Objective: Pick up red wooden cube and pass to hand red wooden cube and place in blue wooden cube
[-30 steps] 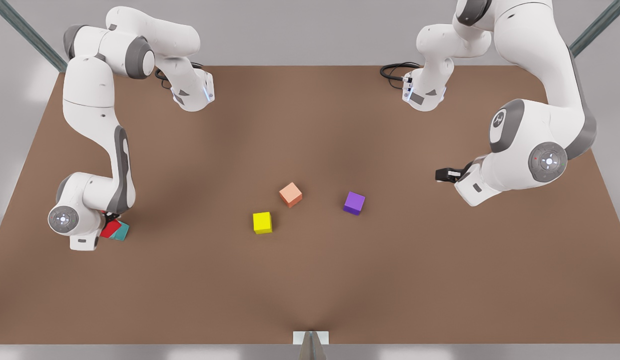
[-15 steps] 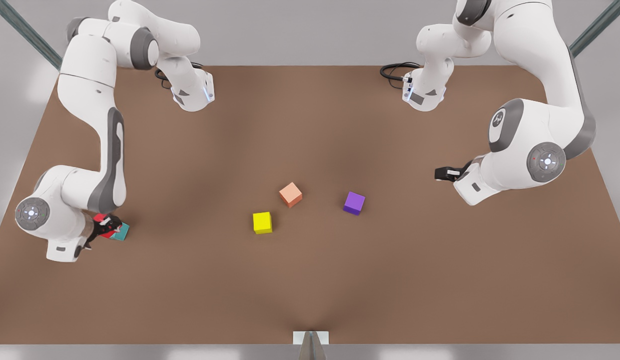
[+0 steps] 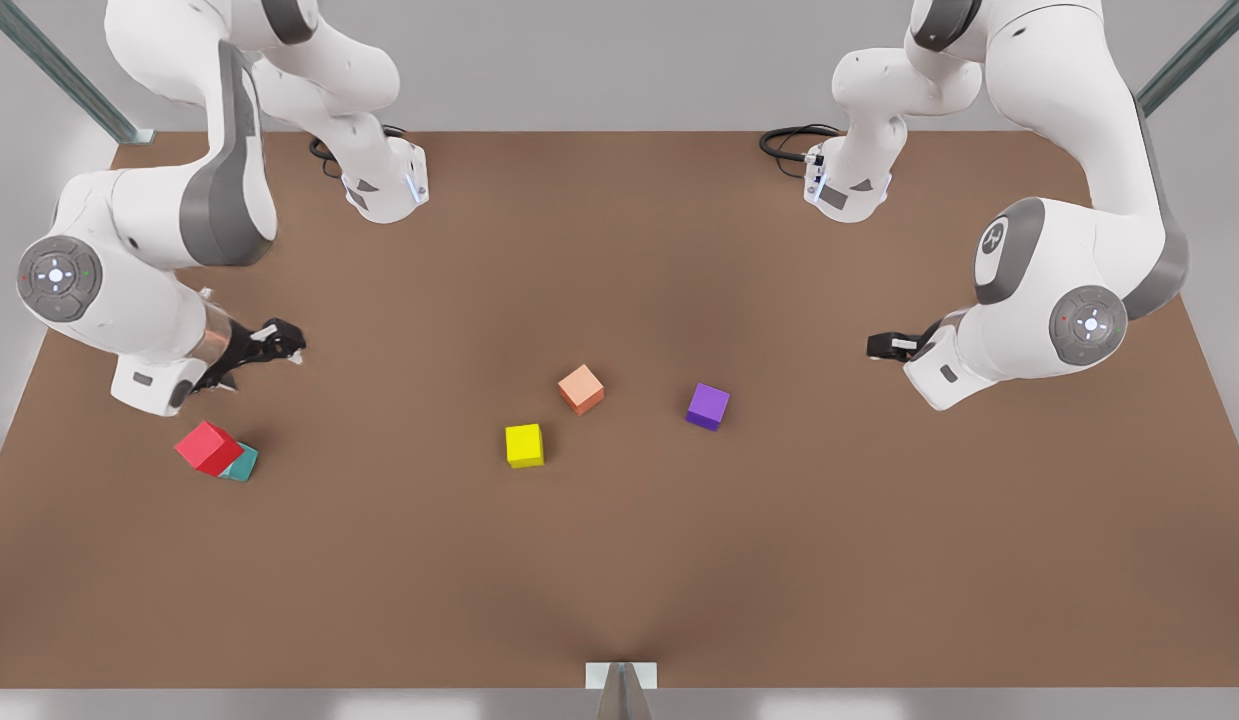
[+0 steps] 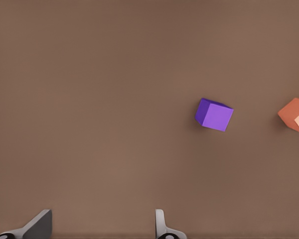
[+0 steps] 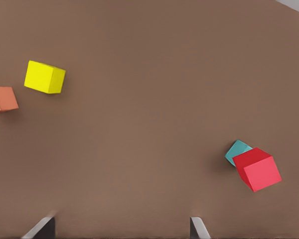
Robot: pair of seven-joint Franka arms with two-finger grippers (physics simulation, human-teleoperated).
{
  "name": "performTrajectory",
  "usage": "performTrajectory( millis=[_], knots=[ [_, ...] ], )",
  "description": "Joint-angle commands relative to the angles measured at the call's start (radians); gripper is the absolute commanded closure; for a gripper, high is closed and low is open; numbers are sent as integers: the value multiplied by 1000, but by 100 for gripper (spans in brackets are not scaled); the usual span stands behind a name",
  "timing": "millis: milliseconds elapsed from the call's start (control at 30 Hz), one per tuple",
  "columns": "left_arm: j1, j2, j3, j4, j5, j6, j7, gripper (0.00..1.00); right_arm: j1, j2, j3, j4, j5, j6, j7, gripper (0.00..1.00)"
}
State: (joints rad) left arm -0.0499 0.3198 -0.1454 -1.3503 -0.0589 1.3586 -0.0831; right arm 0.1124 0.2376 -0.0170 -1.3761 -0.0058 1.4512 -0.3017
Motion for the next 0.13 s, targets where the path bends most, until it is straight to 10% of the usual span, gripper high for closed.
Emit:
performTrajectory(
  millis=[0,100],
  knots=[
    [2,-1,0,0,1,-7,0,0,-22,-50,32,-63,-43,-19,533,0],
    [4,-1,0,0,1,-33,-1,0,-20,-55,34,-61,-48,-15,532,0]
  ],
)
